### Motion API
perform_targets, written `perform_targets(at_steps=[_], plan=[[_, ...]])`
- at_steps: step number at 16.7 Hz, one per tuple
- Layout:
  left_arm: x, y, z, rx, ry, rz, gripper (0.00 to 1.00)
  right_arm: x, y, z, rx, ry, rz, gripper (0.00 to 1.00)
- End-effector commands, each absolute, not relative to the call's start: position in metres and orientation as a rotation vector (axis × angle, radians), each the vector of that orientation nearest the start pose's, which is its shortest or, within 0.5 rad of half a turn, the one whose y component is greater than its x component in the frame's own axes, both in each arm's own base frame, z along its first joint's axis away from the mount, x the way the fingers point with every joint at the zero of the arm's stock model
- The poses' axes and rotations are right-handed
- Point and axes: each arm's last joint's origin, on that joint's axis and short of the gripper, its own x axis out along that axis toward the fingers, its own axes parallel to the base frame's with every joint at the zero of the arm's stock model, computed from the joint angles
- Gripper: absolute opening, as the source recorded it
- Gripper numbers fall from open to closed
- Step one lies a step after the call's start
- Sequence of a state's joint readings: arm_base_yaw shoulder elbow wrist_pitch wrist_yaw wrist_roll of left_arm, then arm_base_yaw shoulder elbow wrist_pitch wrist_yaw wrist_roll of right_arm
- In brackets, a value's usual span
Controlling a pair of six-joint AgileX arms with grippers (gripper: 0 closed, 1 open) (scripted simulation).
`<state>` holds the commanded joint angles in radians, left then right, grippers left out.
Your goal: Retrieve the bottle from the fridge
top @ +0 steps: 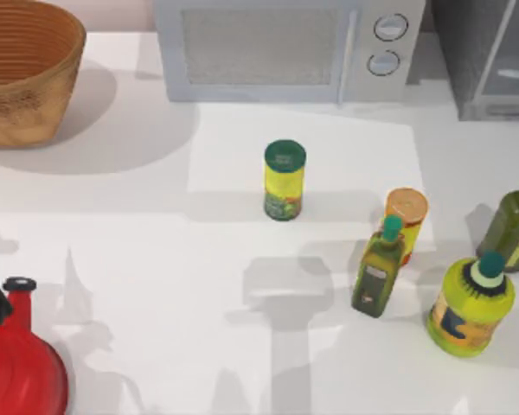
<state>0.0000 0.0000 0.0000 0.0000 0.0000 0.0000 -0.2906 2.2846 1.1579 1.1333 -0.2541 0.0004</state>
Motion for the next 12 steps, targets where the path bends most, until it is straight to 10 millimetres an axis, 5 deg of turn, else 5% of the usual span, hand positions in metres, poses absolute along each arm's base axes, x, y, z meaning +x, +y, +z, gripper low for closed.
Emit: perform_targets(at_steps=[12], plan=[[0.106, -0.001, 0.16, 0.0, 0.0, 0.0, 1.0, 0.439, -0.12, 0.154, -0.012, -0.004, -0.013, 0.0]])
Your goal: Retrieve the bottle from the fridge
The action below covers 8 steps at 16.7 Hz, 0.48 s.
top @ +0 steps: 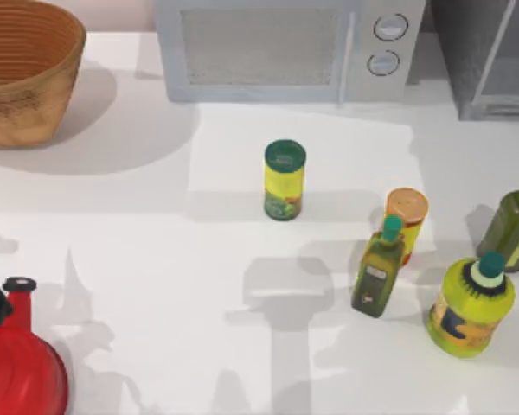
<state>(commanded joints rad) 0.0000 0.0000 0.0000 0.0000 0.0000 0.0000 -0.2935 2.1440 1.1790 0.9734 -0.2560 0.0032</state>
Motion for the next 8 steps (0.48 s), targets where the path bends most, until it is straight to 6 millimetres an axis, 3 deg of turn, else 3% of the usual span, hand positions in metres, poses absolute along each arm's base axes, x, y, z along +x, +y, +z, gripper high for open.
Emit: perform_targets(at_steps=[4, 8], plan=[[0.106, -0.001, 0.16, 0.0, 0.0, 0.0, 1.0, 0.435, -0.119, 0.153, -0.009, -0.002, -0.009, 0.0], [0.106, -0.001, 0.16, 0.0, 0.0, 0.0, 1.0, 0.404, -0.121, 0.155, -0.011, -0.006, -0.007, 0.0]])
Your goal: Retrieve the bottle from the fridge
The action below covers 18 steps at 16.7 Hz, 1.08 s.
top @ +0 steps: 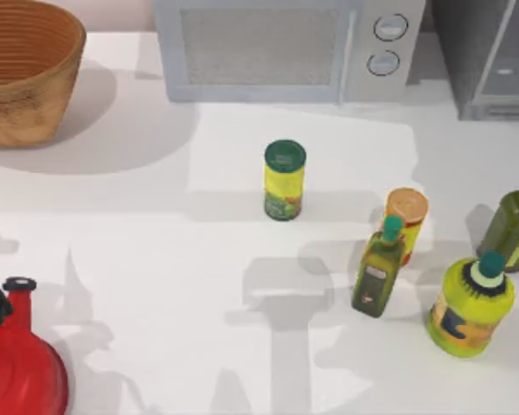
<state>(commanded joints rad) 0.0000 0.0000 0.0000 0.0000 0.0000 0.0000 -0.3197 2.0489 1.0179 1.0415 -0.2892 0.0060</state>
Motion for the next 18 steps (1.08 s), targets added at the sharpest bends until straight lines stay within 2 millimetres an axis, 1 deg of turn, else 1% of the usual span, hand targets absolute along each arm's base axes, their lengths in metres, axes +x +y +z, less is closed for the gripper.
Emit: perform_targets(at_steps=[4, 6, 8, 13, 15, 18], plan=[[0.106, -0.001, 0.16, 0.0, 0.0, 0.0, 1.0, 0.357, -0.119, 0.149, -0.003, 0.017, -0.011, 0.0], [0.106, -0.001, 0.16, 0.0, 0.0, 0.0, 1.0, 0.343, -0.119, 0.151, -0.006, 0.007, -0.012, 0.0], [0.106, -0.001, 0.16, 0.0, 0.0, 0.0, 1.0, 0.339, -0.119, 0.152, -0.009, 0.001, -0.012, 0.0], [0.106, -0.001, 0.16, 0.0, 0.0, 0.0, 1.0, 0.339, -0.116, 0.152, -0.005, 0.006, -0.007, 0.0], [0.106, -0.001, 0.16, 0.0, 0.0, 0.0, 1.0, 0.335, -0.11, 0.161, -0.007, 0.004, -0.003, 0.0], [0.106, -0.001, 0.16, 0.0, 0.0, 0.0, 1.0, 0.318, -0.095, 0.185, -0.012, -0.007, 0.0, 0.0]])
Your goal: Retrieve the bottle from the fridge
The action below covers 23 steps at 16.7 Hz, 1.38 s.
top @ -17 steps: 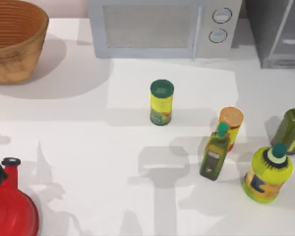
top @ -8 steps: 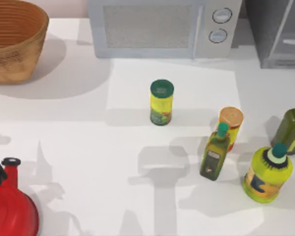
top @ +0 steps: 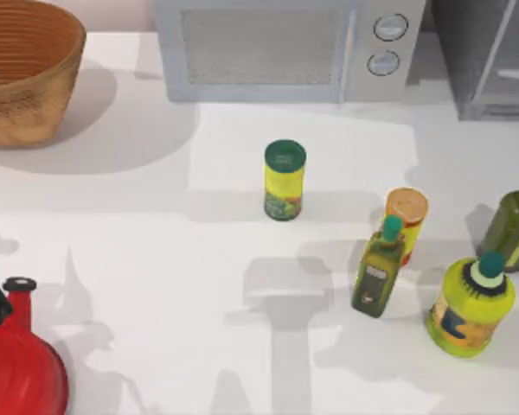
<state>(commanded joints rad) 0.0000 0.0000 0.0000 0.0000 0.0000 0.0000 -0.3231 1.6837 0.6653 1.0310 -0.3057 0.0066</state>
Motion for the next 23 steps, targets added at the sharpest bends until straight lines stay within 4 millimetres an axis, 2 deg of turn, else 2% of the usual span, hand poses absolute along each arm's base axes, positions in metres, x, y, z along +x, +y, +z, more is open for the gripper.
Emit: perform_targets(at_steps=[4, 9, 12, 15, 19, 23], plan=[[0.106, -0.001, 0.16, 0.0, 0.0, 0.0, 1.0, 0.279, -0.067, 0.215, -0.012, -0.002, 0.0, 0.0], [0.106, -0.001, 0.16, 0.0, 0.0, 0.0, 1.0, 0.203, -0.032, 0.232, -0.009, -0.007, -0.002, 0.0], [0.106, -0.001, 0.16, 0.0, 0.0, 0.0, 1.0, 0.157, -0.017, 0.223, -0.007, -0.027, -0.003, 0.0], [0.106, -0.001, 0.16, 0.0, 0.0, 0.0, 1.0, 0.126, -0.008, 0.202, -0.004, -0.039, -0.003, 0.0], [0.106, -0.001, 0.16, 0.0, 0.0, 0.0, 1.0, 0.109, -0.003, 0.172, 0.0, -0.016, -0.001, 0.0], [0.106, -0.001, 0.16, 0.0, 0.0, 0.0, 1.0, 0.106, -0.001, 0.16, 0.0, 0.0, 0.0, 0.0]])
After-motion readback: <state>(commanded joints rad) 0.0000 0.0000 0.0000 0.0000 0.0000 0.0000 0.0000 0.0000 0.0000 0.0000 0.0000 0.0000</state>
